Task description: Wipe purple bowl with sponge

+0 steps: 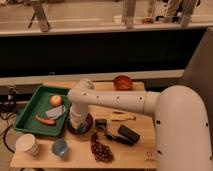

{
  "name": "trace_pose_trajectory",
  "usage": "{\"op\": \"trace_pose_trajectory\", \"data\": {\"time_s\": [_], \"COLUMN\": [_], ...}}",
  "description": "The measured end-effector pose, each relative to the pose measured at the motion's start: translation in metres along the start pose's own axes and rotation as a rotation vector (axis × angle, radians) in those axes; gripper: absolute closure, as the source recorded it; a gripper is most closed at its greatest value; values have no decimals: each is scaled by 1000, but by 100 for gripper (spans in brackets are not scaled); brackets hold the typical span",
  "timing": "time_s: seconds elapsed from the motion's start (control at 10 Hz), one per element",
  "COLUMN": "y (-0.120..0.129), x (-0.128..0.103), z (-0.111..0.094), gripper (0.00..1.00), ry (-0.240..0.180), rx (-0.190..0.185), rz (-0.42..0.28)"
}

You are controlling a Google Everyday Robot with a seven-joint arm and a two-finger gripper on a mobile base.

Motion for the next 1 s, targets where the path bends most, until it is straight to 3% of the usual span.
{"op": "trace_pose_trajectory", "data": {"time_s": [0.2, 0.4, 0.6, 0.8, 1.0], "y": [-1, 14, 35, 51, 54], "x": [-11, -30, -43, -42, -24], "z": [-4, -6, -9, -12, -7], "gripper": [100, 100, 100, 100, 100], "ry": [-13, -20, 0, 16, 25], "rx": [-12, -32, -54, -80, -94], "rz": [13, 53, 112, 132, 122]}}
